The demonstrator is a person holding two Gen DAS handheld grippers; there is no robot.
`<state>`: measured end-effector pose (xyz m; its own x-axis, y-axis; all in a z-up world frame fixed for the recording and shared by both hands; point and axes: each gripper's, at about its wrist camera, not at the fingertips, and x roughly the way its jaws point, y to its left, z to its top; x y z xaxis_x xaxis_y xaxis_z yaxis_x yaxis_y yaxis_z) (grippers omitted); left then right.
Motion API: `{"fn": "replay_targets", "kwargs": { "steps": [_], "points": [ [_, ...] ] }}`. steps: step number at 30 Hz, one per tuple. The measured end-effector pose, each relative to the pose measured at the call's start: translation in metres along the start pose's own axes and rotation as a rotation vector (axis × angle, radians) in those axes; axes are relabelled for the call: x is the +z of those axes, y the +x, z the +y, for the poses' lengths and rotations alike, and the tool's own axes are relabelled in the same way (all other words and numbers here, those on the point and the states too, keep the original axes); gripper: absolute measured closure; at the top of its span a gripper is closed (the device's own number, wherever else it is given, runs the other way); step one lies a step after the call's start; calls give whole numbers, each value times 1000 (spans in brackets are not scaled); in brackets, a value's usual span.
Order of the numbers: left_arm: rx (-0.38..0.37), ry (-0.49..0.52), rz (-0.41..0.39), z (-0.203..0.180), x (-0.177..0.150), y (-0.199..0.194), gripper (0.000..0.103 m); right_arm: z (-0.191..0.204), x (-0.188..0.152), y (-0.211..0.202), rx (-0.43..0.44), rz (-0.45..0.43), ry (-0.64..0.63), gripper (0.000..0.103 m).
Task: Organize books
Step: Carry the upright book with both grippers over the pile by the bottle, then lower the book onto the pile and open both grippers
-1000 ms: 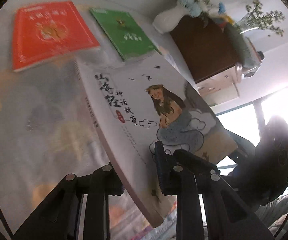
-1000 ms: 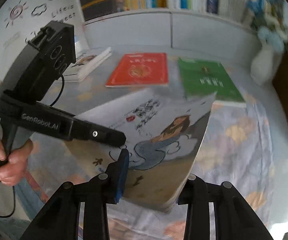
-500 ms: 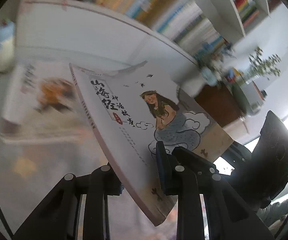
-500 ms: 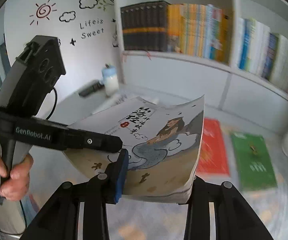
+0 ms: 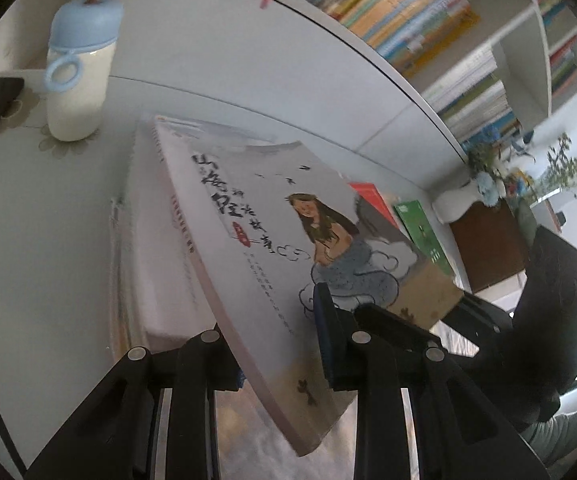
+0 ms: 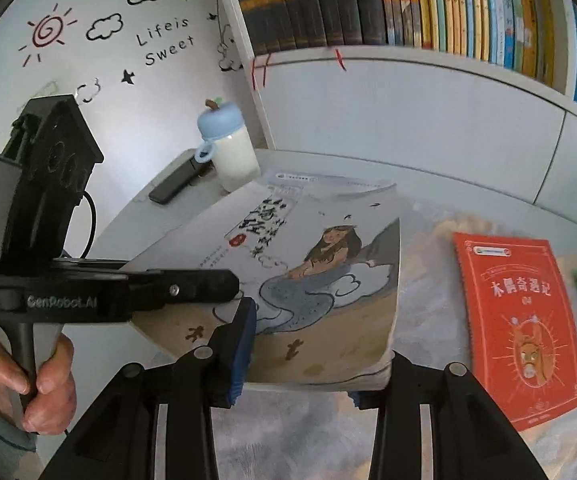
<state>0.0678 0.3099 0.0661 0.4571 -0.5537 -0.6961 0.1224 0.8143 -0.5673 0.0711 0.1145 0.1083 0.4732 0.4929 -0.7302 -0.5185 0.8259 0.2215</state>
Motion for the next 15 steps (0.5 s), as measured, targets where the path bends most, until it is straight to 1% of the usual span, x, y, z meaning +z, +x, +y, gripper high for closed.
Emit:
{"fn": "replay_targets", "kwargs": {
  "steps": [2,3,4,5,7,9,11,13,15],
  "points": [
    [-2,-25,-1,11,7,5,80,4,3,8,-16,3,-2,66],
    [1,-33,-2,14,9,7,80,6,5,13,-19,9,3,63],
    [3,-41,0,18,10,8,79,7,7,19,-18,18,4,61],
    [8,-48,1,23,11,9,76,7,9,25,-20,24,4,61],
    [23,-57,-3,25,10,11,72,6,10,35,-40,37,2,60],
    [30,-83,0,32,6,11,72,2,8,43,-44,59,18,59],
    [19,-107,-8,37,3,7,72,-3,5,49,-41,81,37,58],
    [35,-120,-22,41,0,1,72,-7,0,56,-30,113,54,58],
    [48,-143,-37,45,-3,-7,72,-7,-2,57,-24,114,49,56]
  ]
}}
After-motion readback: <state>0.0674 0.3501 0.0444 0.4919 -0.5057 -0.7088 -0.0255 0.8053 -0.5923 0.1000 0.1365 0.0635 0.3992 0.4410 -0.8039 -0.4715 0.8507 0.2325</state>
